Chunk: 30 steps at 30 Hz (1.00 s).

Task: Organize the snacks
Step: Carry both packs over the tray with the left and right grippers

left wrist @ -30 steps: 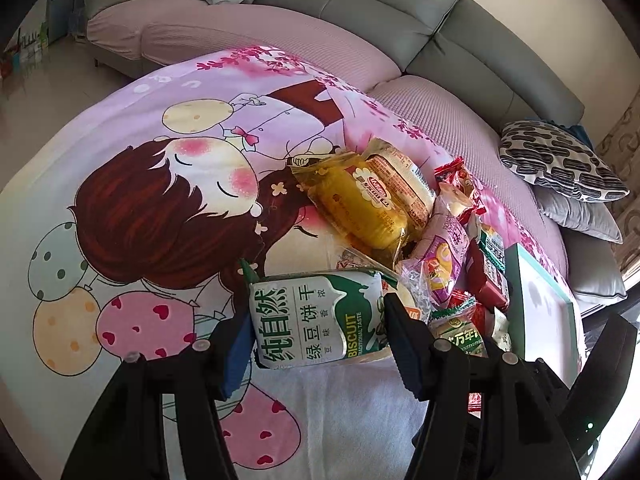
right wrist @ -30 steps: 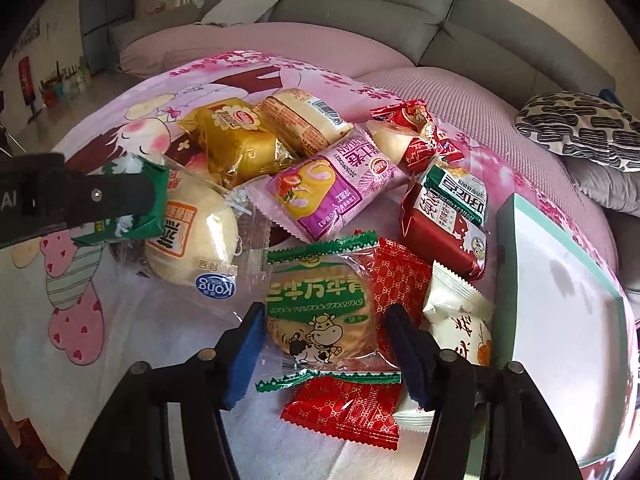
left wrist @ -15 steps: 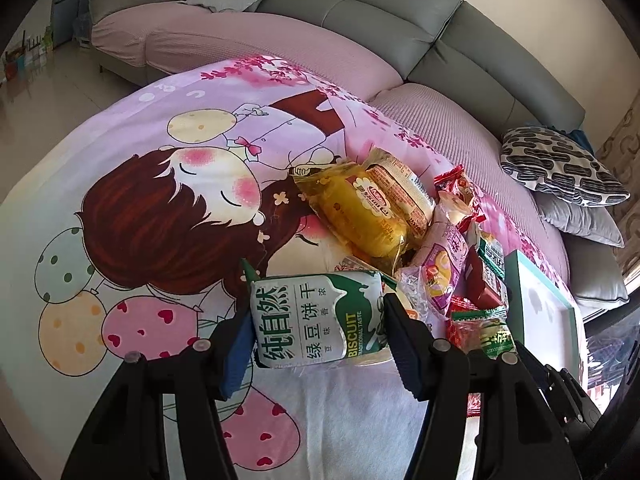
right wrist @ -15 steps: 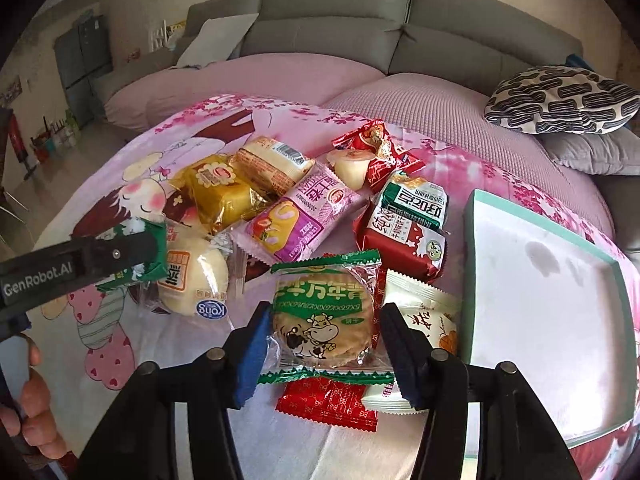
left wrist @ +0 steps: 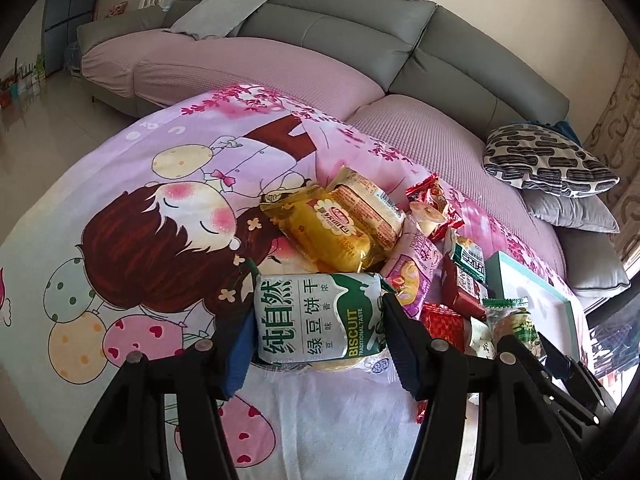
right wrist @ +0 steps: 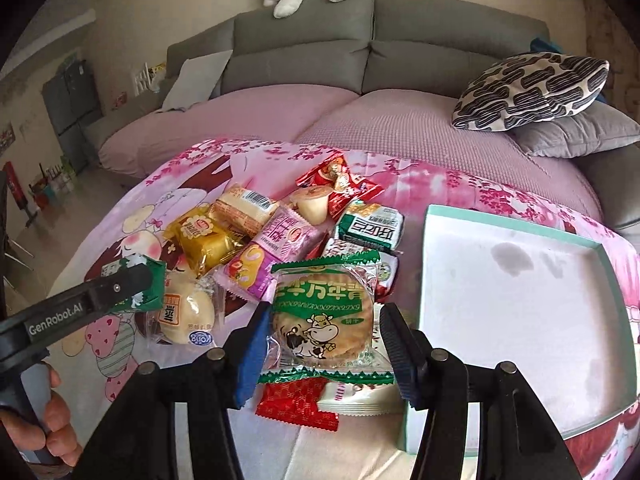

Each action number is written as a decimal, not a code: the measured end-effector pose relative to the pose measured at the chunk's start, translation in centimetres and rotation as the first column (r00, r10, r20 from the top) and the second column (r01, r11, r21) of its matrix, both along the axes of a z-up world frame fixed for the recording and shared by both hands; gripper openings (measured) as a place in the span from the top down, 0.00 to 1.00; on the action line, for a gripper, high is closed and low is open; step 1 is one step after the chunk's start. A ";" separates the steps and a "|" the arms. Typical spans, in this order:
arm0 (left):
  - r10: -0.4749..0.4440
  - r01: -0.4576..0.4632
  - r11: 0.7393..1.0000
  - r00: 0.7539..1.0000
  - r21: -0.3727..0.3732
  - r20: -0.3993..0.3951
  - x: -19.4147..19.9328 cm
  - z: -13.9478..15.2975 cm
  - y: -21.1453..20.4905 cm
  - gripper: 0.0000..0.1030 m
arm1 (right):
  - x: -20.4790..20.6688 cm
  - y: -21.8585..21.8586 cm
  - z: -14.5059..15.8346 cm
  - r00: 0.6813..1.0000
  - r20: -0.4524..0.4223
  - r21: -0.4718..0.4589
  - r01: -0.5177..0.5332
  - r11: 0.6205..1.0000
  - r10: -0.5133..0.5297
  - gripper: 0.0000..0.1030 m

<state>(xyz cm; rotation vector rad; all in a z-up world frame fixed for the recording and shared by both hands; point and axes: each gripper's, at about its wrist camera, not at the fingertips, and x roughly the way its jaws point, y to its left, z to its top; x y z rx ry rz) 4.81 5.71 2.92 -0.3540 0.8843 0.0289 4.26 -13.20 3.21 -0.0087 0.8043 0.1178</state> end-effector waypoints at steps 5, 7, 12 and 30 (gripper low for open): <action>-0.086 0.086 0.996 0.996 0.007 -0.007 0.9 0.4 -3.0 0.40 | -0.1 -4.0 0.4 0.994 0.007 0.007 0.110 0.994 -0.110 0.44; -0.132 0.132 0.991 0.991 0.016 -0.004 1.2 0.7 -4.6 0.40 | -0.1 -6.0 0.5 0.985 0.005 0.007 0.171 0.985 -0.171 0.44; -0.258 0.258 0.966 0.966 0.027 -0.017 2.1 1.0 -9.3 0.40 | -0.9 -11.2 0.8 0.946 0.014 0.014 0.324 0.946 -0.324 0.44; -0.595 0.595 0.803 0.804 0.038 -0.005 5.8 0.7 -25.9 0.40 | -2.7 -22.5 -1.4 0.772 -0.024 0.019 0.636 0.772 -0.635 0.44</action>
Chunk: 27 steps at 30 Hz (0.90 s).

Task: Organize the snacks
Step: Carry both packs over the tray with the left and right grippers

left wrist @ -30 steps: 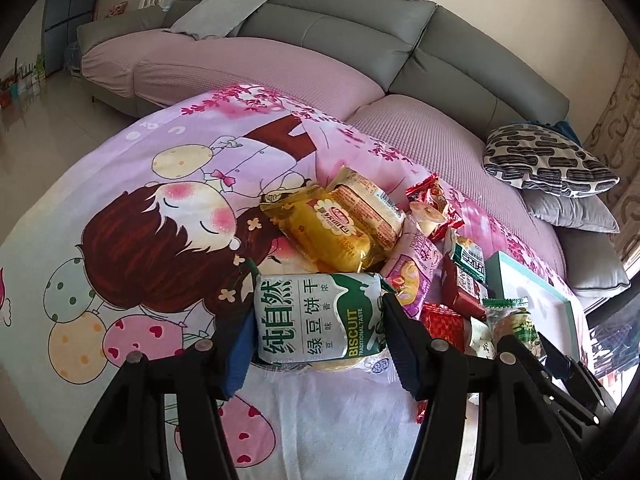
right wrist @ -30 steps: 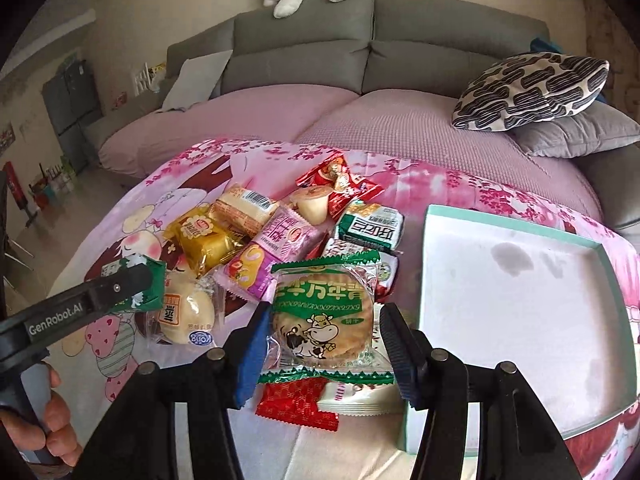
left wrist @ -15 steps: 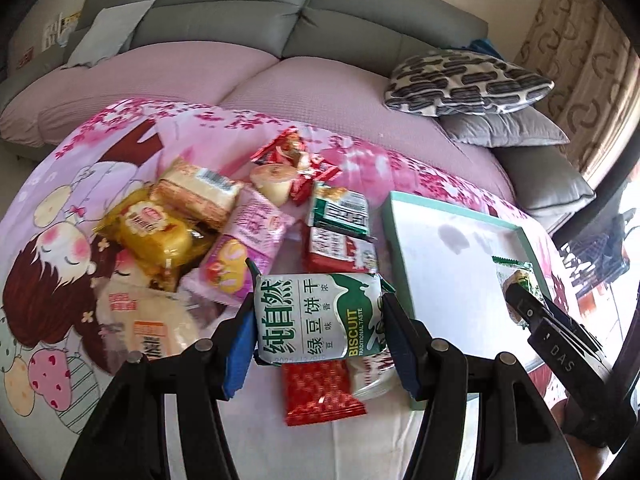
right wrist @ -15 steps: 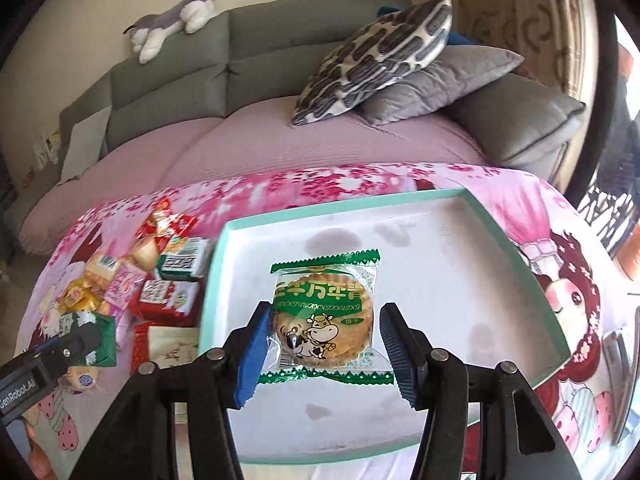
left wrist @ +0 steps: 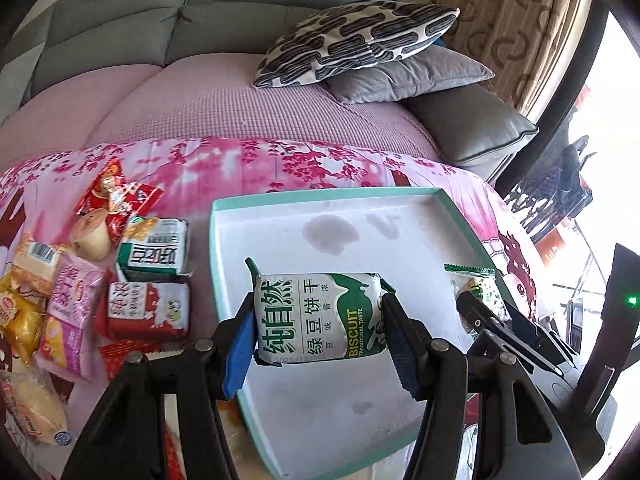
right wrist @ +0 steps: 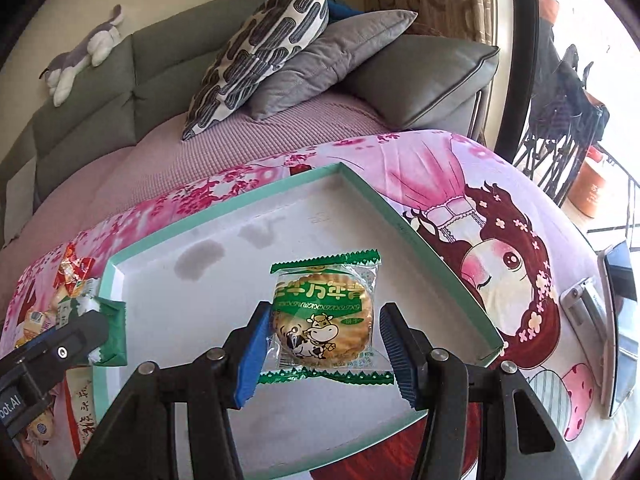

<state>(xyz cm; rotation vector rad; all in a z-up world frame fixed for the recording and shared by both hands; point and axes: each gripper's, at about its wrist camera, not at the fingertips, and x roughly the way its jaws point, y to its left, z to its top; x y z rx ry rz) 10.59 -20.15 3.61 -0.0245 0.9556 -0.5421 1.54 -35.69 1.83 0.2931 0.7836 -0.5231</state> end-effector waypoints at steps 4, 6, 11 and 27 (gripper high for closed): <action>-0.033 0.032 0.999 0.999 0.043 0.014 0.8 -1.4 -2.3 0.40 | 0.1 -0.9 -0.8 1.000 -0.009 0.029 0.025 0.999 -0.024 0.44; -0.046 0.045 0.997 0.999 0.066 0.015 1.0 -2.0 -3.2 0.40 | 0.1 -1.2 -1.0 0.999 -0.015 0.031 0.033 0.999 -0.032 0.44; -0.073 0.069 0.995 0.996 0.066 0.056 1.2 -2.5 -4.6 0.40 | -0.1 -1.9 -1.4 0.998 -0.028 0.033 0.053 0.998 -0.052 0.44; -0.054 0.053 0.993 0.999 0.108 0.004 2.0 -4.5 -3.8 0.40 | -0.1 -2.3 -1.6 0.997 -0.049 0.035 0.061 0.998 -0.059 0.44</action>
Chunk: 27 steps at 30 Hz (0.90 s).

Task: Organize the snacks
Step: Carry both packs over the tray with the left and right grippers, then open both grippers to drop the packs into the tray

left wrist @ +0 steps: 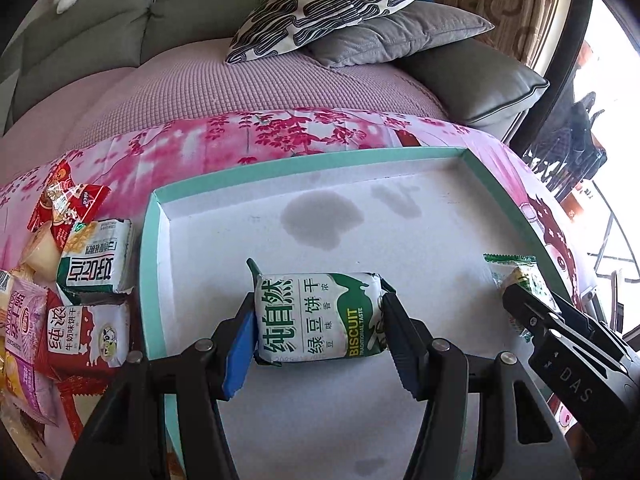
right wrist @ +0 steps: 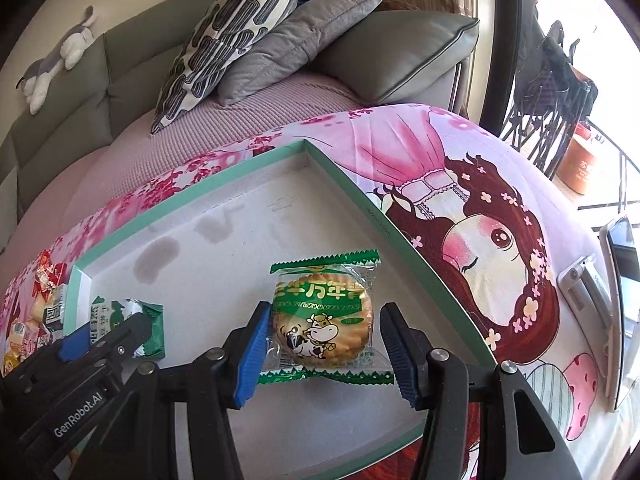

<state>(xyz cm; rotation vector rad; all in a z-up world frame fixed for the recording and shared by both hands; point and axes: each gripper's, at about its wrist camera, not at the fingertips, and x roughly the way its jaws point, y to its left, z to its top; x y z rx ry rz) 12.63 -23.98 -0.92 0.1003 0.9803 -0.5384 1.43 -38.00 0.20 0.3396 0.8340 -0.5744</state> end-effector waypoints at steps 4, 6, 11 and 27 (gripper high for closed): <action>0.005 -0.005 1.000 1.000 0.013 0.007 0.3 -0.1 1.0 0.39 | 0.2 0.2 -0.1 1.000 -0.009 -0.008 -0.012 1.000 0.012 0.44; 0.012 -0.012 1.000 1.000 0.012 0.007 0.4 -0.1 1.5 0.39 | 0.2 0.3 0.0 1.000 -0.010 -0.010 -0.011 1.000 0.011 0.44; 0.039 -0.039 0.999 0.999 0.005 -0.001 0.9 -0.3 2.7 0.39 | 0.2 0.1 -0.1 1.000 -0.018 -0.005 -0.007 1.000 0.007 0.44; 0.017 -0.016 1.000 0.998 -0.014 0.061 -0.3 2.6 2.3 0.29 | 0.2 1.2 0.6 0.998 -0.049 -0.065 -0.031 0.997 0.028 0.31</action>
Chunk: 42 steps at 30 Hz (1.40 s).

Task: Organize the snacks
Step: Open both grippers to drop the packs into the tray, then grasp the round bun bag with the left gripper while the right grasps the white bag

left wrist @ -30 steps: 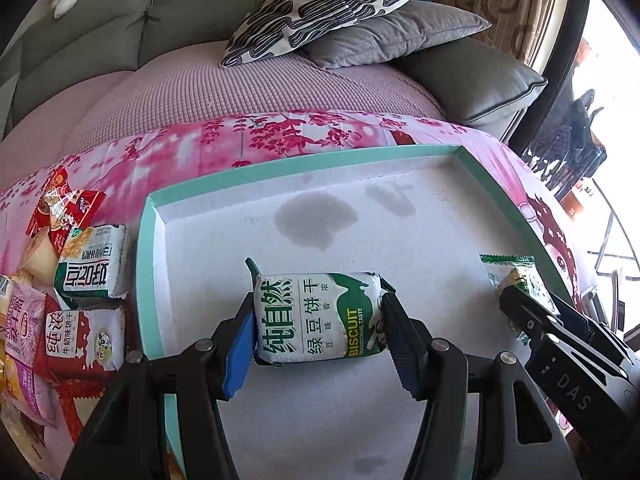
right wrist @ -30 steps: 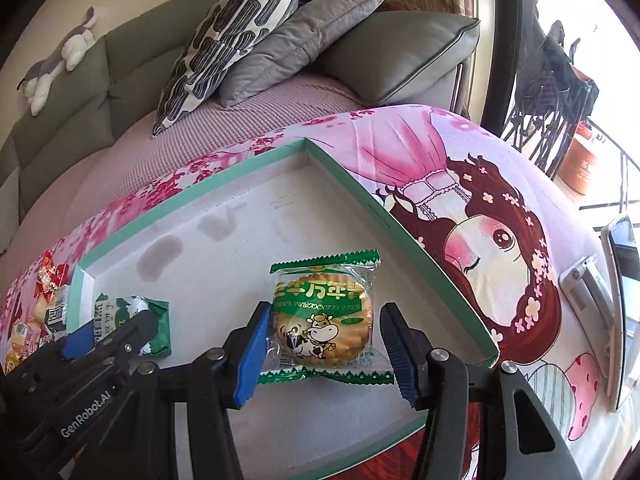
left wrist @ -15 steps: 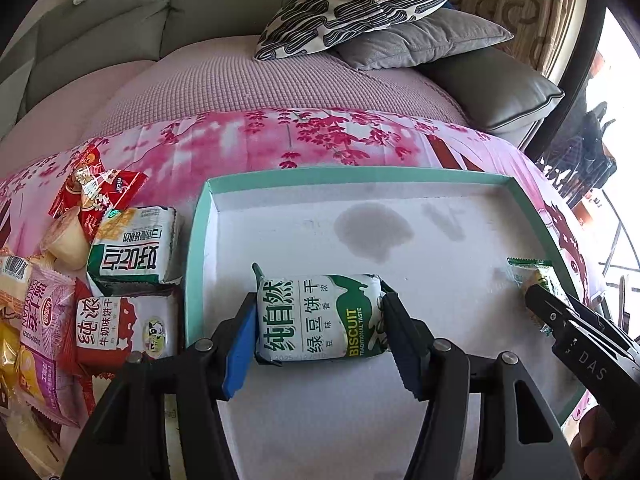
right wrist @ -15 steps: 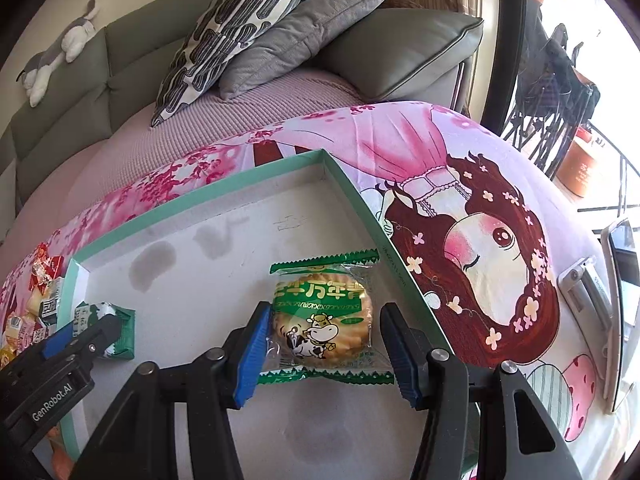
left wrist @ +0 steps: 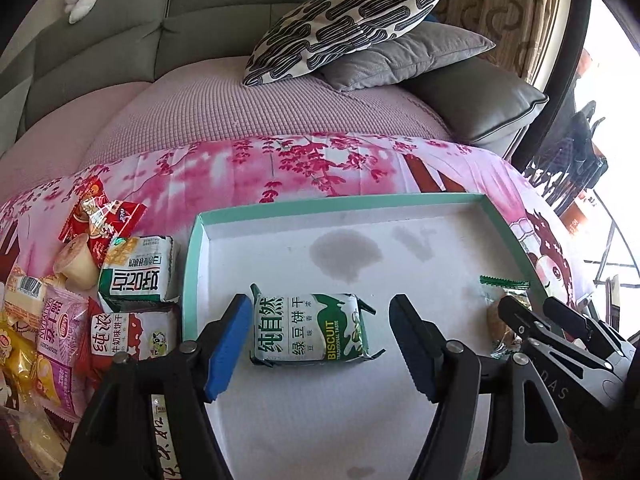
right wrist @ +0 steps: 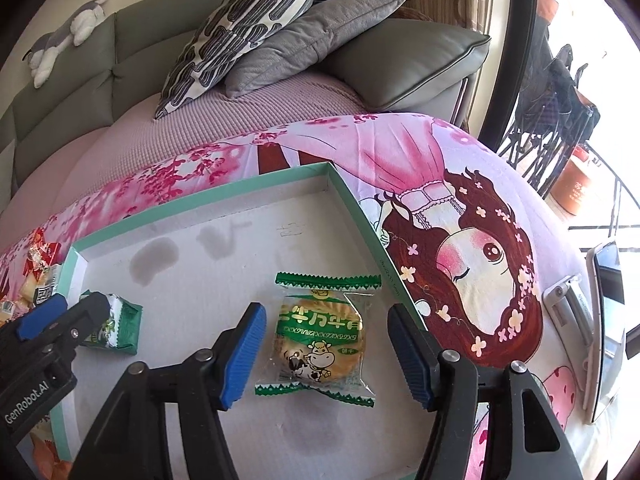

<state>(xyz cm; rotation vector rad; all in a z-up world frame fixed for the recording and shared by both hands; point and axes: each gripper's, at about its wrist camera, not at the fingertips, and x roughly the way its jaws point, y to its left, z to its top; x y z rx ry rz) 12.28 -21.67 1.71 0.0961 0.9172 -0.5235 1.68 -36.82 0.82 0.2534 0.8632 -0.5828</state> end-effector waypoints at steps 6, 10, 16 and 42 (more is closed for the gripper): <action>0.048 -0.048 0.999 0.996 -0.001 0.074 -0.5 2.3 1.2 0.08 | -0.1 0.0 0.0 1.000 0.006 0.029 -0.020 0.999 0.020 0.22; 0.090 -0.093 0.995 0.993 0.039 0.078 -0.4 2.7 2.4 0.00 | 0.0 0.1 -0.3 0.999 0.013 0.047 -0.032 0.998 0.032 0.00; 0.150 -0.153 0.987 0.987 0.047 0.060 -0.8 2.8 5.2 0.00 | 0.2 1.1 -0.1 0.997 0.030 0.076 -0.067 0.995 0.065 0.00; 0.456 -0.456 0.889 0.890 -0.038 0.013 -2.7 2.5 21.3 0.00 | 4.1 15.5 0.2 0.904 0.047 0.107 -0.427 0.898 0.424 0.00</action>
